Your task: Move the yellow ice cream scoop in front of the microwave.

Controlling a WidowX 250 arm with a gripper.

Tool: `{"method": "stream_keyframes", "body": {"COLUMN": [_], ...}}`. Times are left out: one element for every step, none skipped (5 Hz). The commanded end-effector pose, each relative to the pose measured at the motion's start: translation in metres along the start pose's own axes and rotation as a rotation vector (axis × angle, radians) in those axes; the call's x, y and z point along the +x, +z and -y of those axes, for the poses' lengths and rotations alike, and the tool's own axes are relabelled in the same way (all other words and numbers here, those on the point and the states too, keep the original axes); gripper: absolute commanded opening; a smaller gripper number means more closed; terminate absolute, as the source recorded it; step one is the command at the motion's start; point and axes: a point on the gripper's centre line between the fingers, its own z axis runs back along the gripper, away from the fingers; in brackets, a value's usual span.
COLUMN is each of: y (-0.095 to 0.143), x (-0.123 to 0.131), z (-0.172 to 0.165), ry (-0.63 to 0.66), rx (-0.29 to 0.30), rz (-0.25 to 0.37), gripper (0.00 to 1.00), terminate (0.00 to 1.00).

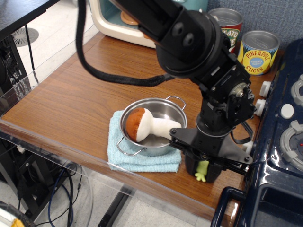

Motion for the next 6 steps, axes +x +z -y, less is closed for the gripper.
{"method": "stream_keyframes", "body": {"y": [0.044,0.071,0.090,0.105,0.108,0.098], "x": [0.022,0.031,0.041,0.055,0.065,0.076], "z": [0.002,0.003,-0.010,-0.047,-0.083,-0.126], "ry": [-0.009,-0.007,0.066,0.291,0.457,0.534], "rx": [-0.072,-0.111,-0.093,-0.064,-0.056,0.000], "rz": [0.101,0.147,0.181,0.174,0.167,0.135], "gripper": [0.00,0.00,0.00,0.00,0.00,0.00], "terminate": [0.00,0.00,0.00,0.00,0.00,0.00]}}
